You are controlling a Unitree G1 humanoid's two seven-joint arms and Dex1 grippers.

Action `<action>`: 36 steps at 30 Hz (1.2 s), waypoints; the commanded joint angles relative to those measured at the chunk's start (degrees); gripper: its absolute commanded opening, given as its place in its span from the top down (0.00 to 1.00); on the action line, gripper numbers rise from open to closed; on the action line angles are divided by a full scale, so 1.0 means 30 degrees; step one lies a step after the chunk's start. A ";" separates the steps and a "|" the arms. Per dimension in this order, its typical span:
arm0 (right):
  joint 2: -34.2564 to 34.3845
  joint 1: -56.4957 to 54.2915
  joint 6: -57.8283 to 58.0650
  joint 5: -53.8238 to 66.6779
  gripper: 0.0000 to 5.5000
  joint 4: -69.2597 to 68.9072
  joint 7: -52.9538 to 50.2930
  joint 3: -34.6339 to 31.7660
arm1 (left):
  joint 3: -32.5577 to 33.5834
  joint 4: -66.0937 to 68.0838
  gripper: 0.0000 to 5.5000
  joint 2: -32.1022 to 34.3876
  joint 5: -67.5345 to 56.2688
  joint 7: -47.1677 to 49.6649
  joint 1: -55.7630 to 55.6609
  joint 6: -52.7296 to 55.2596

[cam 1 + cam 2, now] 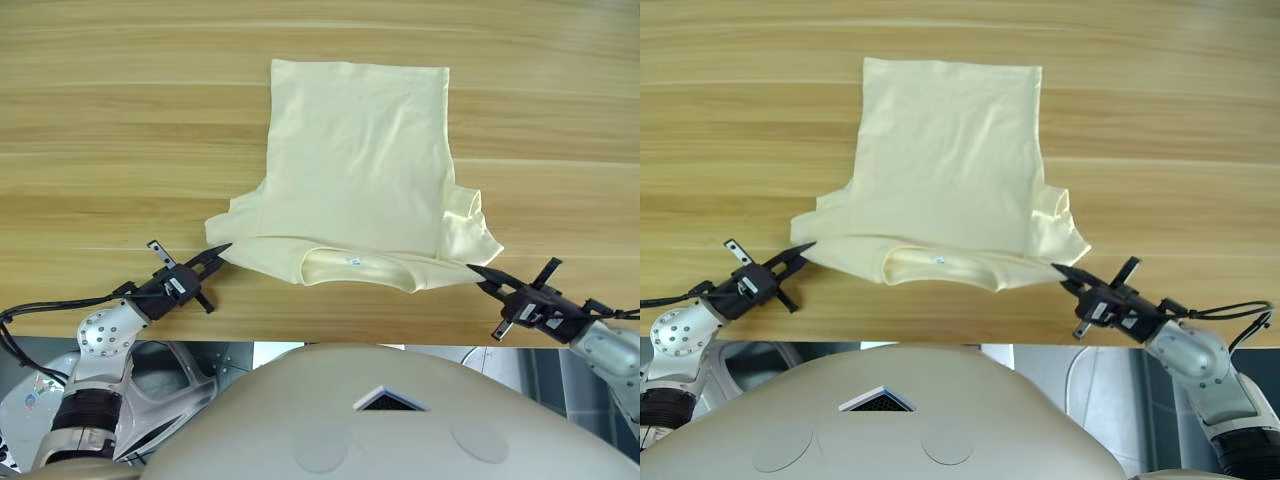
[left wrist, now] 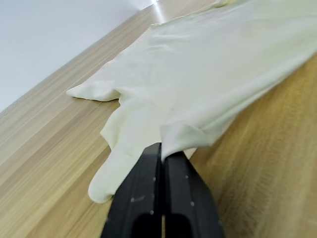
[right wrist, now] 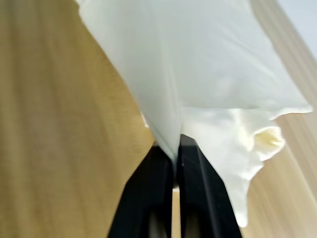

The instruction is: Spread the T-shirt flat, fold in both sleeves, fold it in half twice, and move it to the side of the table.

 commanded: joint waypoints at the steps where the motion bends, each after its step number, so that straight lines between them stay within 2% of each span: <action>1: 0.0274 0.0281 0.0213 -0.0999 0.93 -0.0144 0.0427 -0.0056 | 0.0239 -0.0113 0.92 0.0377 0.0733 0.0322 0.0167 0.0908; 6: 0.0249 0.1412 0.0074 -0.0904 0.75 -0.0589 0.0760 -0.0836 | 0.0710 -0.0902 0.76 0.0740 -0.0241 -0.0062 0.1042 0.1350; 10: -0.0124 0.2389 -0.0081 -0.0162 0.61 -0.1314 0.1248 -0.2623 | 0.1090 -0.1883 0.62 0.1007 -0.1631 -0.0639 0.2331 0.1480; 16: 0.0611 0.4840 -0.0821 0.1663 0.43 -0.3200 0.2036 -0.5310 | 0.1698 -0.4396 0.46 0.1597 -0.6710 -0.3460 0.4343 0.2271; 19: 0.0828 0.4479 -0.1027 0.4226 0.42 -0.3206 0.2618 -0.6400 | 0.2953 -0.6923 0.38 0.1003 -1.1277 -0.4328 0.4478 0.3093; 21: 0.0995 0.3165 -0.0589 0.4712 0.42 -0.2448 0.2944 -0.6075 | 0.3656 -0.8046 0.32 0.0288 -1.2326 -0.3301 0.3502 0.3906; 29: 0.2033 -0.2635 0.0414 0.1515 0.42 0.1424 0.3606 -0.2927 | 0.1674 -0.7598 0.12 -0.2797 0.0047 0.2494 -0.0816 0.5511; 32: 0.2864 -0.4833 0.0568 -0.0654 0.42 0.3793 0.3087 -0.1403 | 0.1163 -0.7578 0.03 -0.3458 0.1087 0.3205 -0.1380 0.5546; 36: 0.3345 -0.5958 -0.0064 -0.1516 0.42 0.6594 0.2304 -0.0758 | 0.1597 -0.6050 0.02 -0.3454 0.2351 0.4449 -0.2414 0.6633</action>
